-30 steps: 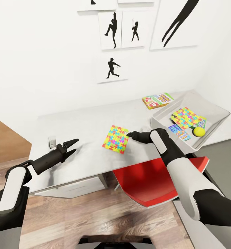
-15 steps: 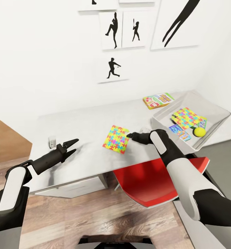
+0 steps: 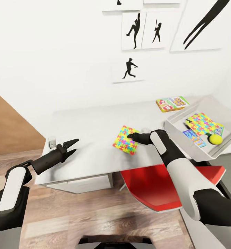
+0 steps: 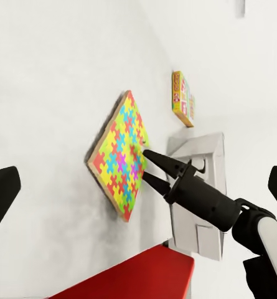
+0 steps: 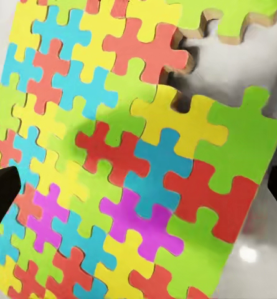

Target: Put all the toys in the child's room - the three board games (two on the bed and one on the table), the two jigsaw puzzles on the table, and the tennis ball on the table - inside the toy box on the table in the child's room.

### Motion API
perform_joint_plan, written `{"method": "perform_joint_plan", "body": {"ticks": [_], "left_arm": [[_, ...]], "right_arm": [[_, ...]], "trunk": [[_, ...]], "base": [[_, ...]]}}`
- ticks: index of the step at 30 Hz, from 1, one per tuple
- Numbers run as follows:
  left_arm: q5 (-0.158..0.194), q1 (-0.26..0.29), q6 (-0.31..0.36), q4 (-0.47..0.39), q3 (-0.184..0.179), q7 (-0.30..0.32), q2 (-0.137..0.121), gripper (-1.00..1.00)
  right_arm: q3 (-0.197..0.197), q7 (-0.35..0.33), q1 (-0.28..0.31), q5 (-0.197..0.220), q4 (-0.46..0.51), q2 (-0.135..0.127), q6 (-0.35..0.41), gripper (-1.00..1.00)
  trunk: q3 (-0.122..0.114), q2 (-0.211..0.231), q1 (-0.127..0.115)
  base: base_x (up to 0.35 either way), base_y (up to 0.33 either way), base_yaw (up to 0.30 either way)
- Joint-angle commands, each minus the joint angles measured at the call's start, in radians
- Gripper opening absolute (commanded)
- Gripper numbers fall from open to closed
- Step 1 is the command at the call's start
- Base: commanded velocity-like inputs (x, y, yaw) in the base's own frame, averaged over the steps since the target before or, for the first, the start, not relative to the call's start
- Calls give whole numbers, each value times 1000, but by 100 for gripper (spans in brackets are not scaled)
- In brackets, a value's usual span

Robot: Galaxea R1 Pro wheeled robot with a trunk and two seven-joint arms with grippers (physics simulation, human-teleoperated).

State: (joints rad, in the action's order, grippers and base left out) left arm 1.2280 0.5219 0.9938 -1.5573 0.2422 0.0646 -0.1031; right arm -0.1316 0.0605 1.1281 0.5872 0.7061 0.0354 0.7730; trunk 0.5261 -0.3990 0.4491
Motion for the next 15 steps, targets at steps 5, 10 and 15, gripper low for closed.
{"method": "perform_joint_plan", "body": {"ticks": [5, 10, 15], "left_arm": [[-7, 1, 5, 0, 1, 7, 0, 100], [-7, 1, 5, 0, 1, 7, 0, 100], [-7, 1, 5, 0, 0, 6, 0, 100]], "right_arm": [[-2, 6, 0, 25, -12, -2, 1, 100], [-1, 6, 1, 23, -12, -3, 0, 100], [-1, 6, 1, 22, -13, -5, 0, 100]], "trunk": [[2, -1, 1], [2, -1, 1], [2, -1, 1]], "base": [[0, 0, 174], [0, 0, 72], [0, 0, 30]]}}
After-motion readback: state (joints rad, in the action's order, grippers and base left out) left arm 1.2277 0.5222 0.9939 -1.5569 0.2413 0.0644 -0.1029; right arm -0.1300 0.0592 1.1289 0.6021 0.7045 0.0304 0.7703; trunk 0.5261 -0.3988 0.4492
